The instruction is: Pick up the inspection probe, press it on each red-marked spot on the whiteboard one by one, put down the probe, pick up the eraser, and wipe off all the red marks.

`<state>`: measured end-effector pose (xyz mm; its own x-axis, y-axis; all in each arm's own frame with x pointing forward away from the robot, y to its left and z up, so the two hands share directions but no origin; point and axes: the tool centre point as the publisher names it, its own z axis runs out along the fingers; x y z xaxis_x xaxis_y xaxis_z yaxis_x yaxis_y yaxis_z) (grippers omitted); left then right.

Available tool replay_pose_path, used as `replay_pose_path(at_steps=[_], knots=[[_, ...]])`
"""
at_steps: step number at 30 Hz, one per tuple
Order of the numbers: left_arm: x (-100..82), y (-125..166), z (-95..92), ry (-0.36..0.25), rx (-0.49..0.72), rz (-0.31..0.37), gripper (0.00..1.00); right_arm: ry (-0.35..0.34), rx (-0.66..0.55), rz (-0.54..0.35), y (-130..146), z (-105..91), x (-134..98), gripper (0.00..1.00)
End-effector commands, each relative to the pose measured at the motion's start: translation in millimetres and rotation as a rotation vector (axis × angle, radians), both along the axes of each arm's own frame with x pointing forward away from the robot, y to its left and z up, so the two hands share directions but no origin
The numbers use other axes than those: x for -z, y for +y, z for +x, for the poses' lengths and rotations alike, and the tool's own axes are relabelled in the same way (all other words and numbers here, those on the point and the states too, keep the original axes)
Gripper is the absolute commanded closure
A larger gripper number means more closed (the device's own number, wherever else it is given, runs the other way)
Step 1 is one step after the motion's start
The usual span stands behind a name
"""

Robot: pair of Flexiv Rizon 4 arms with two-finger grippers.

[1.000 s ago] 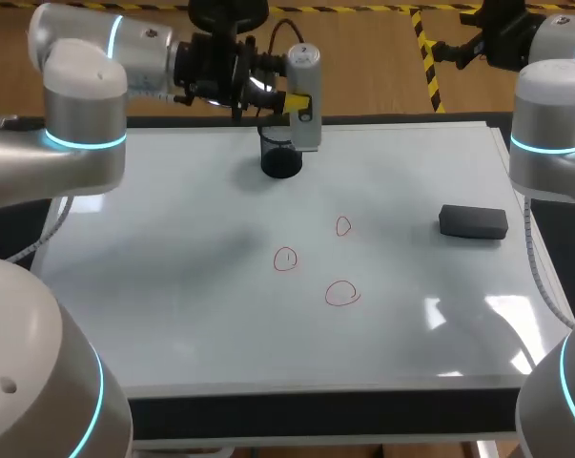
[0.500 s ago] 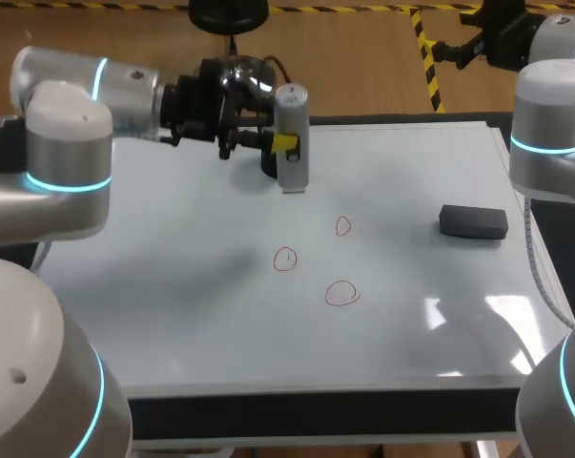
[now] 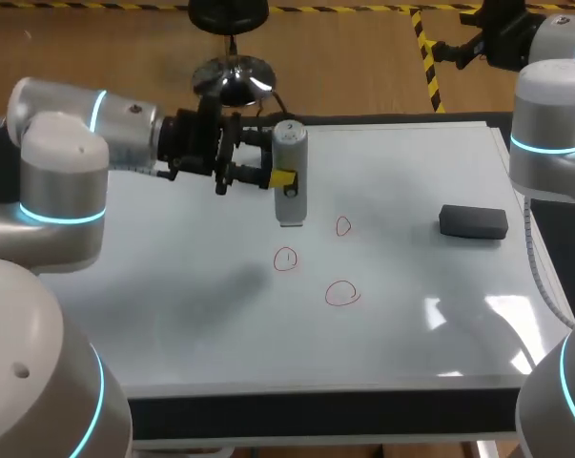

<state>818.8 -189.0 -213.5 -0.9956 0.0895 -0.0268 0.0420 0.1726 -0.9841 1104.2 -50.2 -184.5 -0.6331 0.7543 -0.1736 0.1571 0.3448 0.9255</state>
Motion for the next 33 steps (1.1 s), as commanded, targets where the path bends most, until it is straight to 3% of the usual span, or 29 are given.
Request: replay_pose_path(at_steps=[1, 20, 33], knots=[[4.0, 5.4, -10.2, -0.003, -0.013, -0.014, 1.00, 0.000, 0.000, 0.000, -0.1, 0.0, 0.0, 0.00], [39.1, 32.9, -28.9, 0.054, -0.032, -0.016, 1.00, 0.000, 0.000, 0.000, -0.1, 0.0, 0.0, 0.00], [65.0, 30.3, -25.3, 0.026, -0.012, 0.014, 1.00, 0.000, 0.000, 0.000, -0.1, 0.0, 0.0, 0.00]])
